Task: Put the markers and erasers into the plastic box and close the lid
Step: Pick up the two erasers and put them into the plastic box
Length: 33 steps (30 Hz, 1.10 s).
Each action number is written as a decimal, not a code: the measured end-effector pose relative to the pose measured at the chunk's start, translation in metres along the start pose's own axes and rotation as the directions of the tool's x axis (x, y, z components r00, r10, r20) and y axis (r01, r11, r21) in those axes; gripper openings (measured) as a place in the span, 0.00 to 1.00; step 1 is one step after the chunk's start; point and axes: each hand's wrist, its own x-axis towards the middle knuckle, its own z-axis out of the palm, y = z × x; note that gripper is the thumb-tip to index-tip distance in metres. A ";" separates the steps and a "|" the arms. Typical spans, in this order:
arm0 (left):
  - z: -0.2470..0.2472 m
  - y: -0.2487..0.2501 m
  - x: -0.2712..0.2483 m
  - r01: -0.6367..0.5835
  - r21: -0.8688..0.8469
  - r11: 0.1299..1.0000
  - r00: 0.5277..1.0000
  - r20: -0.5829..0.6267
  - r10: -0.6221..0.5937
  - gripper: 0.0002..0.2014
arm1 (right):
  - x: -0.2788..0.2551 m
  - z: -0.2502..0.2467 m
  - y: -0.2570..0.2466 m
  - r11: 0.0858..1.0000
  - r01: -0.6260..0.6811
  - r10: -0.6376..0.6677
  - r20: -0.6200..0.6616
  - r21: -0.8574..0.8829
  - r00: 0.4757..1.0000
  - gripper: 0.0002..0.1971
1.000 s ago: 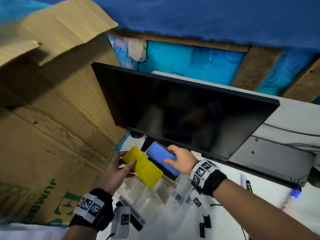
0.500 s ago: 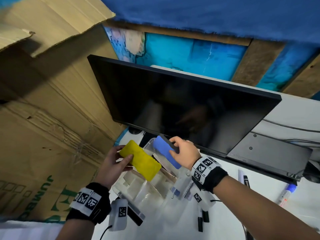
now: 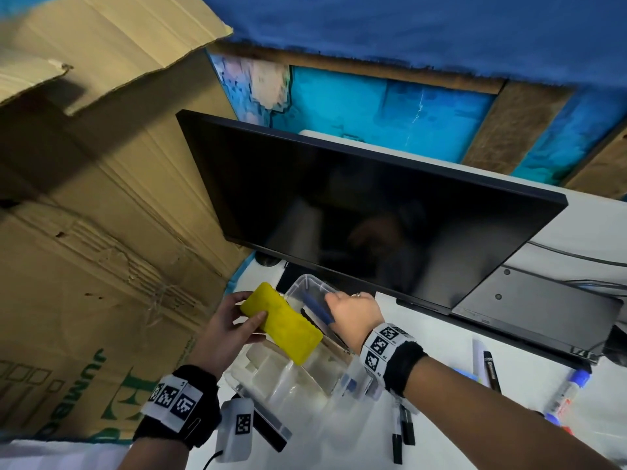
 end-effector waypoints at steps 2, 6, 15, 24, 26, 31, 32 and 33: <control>-0.001 0.000 0.001 0.003 0.000 1.000 1.000 -0.001 -0.003 0.17 | 0.001 0.005 -0.002 0.996 0.017 -0.012 0.050 -0.091 0.999 0.20; -0.003 -0.001 0.001 0.005 -0.009 1.000 1.000 -0.006 -0.005 0.16 | -0.002 0.005 0.002 0.985 0.110 -0.089 0.157 -0.135 0.984 0.08; 0.020 0.016 0.007 -0.039 -0.087 0.995 0.999 0.023 0.041 0.16 | -0.012 -0.030 0.018 0.520 0.079 -0.106 -0.027 0.851 0.994 0.20; 0.033 0.010 0.016 -0.171 0.372 0.912 0.984 0.016 0.178 0.23 | -0.019 -0.027 0.032 0.770 -0.005 0.074 -0.082 0.639 0.994 0.29; 0.020 -0.005 0.012 -0.074 0.482 0.873 0.994 -0.030 0.101 0.27 | -0.021 -0.021 0.028 0.842 -0.021 0.058 -0.051 0.539 0.997 0.31; 0.013 -0.028 0.010 0.170 0.467 0.868 0.981 0.004 -0.195 0.21 | -0.017 -0.013 0.015 0.925 0.001 -0.041 0.097 0.380 0.994 0.28; 0.014 -0.027 0.009 0.183 0.427 0.886 0.976 0.027 -0.214 0.16 | -0.016 -0.013 0.013 0.926 0.014 -0.065 0.123 0.378 0.990 0.27; 0.016 -0.027 0.008 0.187 0.392 0.901 0.975 0.040 -0.220 0.13 | -0.014 -0.014 0.011 0.927 0.021 -0.080 0.144 0.374 0.986 0.26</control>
